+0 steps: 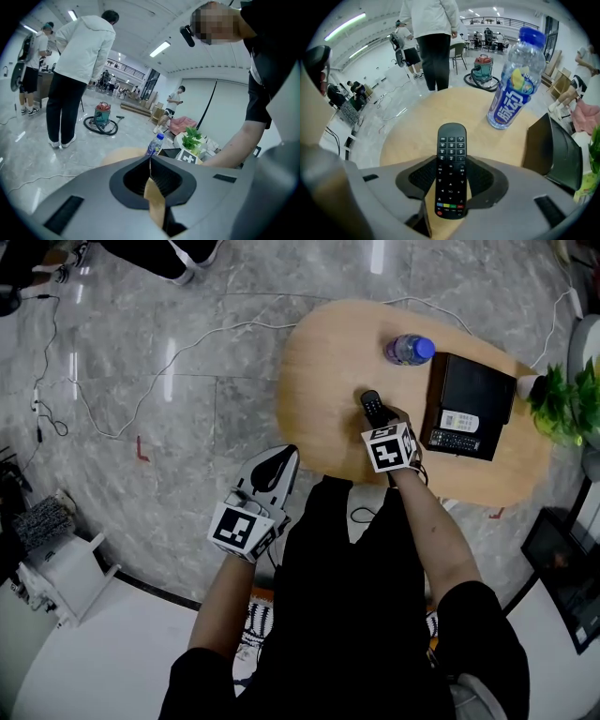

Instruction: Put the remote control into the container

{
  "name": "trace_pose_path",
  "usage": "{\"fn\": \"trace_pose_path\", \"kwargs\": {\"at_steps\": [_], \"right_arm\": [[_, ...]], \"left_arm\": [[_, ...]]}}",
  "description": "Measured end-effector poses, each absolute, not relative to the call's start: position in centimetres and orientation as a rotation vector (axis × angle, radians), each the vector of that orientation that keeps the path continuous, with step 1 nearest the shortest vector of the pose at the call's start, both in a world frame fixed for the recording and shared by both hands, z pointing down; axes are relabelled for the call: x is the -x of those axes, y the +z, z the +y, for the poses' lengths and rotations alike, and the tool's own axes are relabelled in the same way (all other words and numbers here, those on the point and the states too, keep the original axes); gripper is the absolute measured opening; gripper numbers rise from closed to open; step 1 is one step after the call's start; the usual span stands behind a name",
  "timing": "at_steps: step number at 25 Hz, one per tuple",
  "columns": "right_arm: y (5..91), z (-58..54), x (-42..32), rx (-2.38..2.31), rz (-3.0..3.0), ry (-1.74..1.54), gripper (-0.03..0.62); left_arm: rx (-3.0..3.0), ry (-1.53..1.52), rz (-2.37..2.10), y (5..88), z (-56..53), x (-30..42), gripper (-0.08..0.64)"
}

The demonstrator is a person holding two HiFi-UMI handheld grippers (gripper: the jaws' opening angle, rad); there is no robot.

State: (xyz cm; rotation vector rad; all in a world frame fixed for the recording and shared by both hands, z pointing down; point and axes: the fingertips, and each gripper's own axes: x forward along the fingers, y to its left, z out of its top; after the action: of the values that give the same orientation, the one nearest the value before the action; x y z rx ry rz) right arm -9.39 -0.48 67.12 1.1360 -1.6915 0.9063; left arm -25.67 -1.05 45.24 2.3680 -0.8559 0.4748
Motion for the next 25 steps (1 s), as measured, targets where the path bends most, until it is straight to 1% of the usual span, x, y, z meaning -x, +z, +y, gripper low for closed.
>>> {"fn": "trace_pose_path", "kwargs": {"at_steps": [6, 11, 18, 25], "right_arm": [[62.0, -0.8, 7.9, -1.106, -1.790, 0.806, 0.201], [58.8, 0.5, 5.0, -1.019, -1.844, 0.661, 0.201], [58.0, 2.8, -2.5, -0.991, -1.809, 0.607, 0.200], [59.2, 4.7, -7.6, -0.935, -1.790, 0.561, 0.199]], "left_arm": [[-2.411, 0.488, -0.844, 43.1, -0.7, 22.7, 0.008], [-2.420, 0.435, -0.858, 42.0, -0.5, 18.7, 0.008], [-2.390, 0.370, -0.906, 41.5, 0.8, 13.4, 0.008], [-2.394, 0.379, -0.907, 42.3, 2.4, 9.6, 0.008]]}}
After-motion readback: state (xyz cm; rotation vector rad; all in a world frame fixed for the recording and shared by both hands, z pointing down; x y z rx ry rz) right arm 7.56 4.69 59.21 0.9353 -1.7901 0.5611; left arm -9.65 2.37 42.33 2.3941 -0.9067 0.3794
